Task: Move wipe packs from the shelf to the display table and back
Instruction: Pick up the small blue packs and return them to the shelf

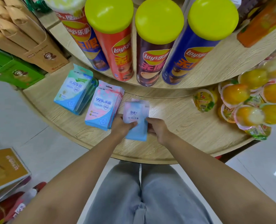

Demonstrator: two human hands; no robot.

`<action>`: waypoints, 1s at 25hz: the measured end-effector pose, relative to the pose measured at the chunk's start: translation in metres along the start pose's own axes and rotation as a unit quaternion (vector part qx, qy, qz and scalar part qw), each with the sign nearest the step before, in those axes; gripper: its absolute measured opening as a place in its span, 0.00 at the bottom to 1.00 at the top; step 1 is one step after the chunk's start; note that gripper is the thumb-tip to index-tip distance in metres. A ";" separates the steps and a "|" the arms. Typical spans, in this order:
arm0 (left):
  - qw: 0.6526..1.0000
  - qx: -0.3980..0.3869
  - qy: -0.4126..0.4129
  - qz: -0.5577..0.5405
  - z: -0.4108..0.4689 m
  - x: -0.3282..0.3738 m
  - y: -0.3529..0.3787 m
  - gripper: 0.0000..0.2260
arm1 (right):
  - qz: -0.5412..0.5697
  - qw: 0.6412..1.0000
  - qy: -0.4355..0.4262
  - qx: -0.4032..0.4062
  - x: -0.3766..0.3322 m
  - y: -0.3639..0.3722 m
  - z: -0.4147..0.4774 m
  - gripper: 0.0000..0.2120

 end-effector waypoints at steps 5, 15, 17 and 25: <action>0.998 -0.037 -0.015 -0.038 -0.009 -0.018 0.014 0.24 | -0.021 0.999 0.032 -0.022 -0.003 -0.016 -0.004 0.08; 0.984 -0.074 -0.003 -0.159 -0.033 -0.014 0.035 0.25 | -0.153 0.980 -0.120 0.031 -0.021 -0.038 -0.020 0.18; 0.985 -0.066 0.020 -0.156 -0.041 -0.001 0.031 0.15 | -0.085 0.990 -0.115 0.006 -0.026 -0.048 -0.031 0.21; 0.970 -0.153 0.166 -0.092 -0.079 0.061 0.005 0.22 | 0.152 0.974 -0.167 0.011 -0.020 -0.119 -0.113 0.18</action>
Point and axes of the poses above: each hand's wrist, its own z-axis towards the middle knuckle, its own y-axis out of the palm, x = y × z, the point moved 8 cm from there along z, towards the middle knuckle, and after that the axes turned 15 degrees about z, right-handed, at the moved point
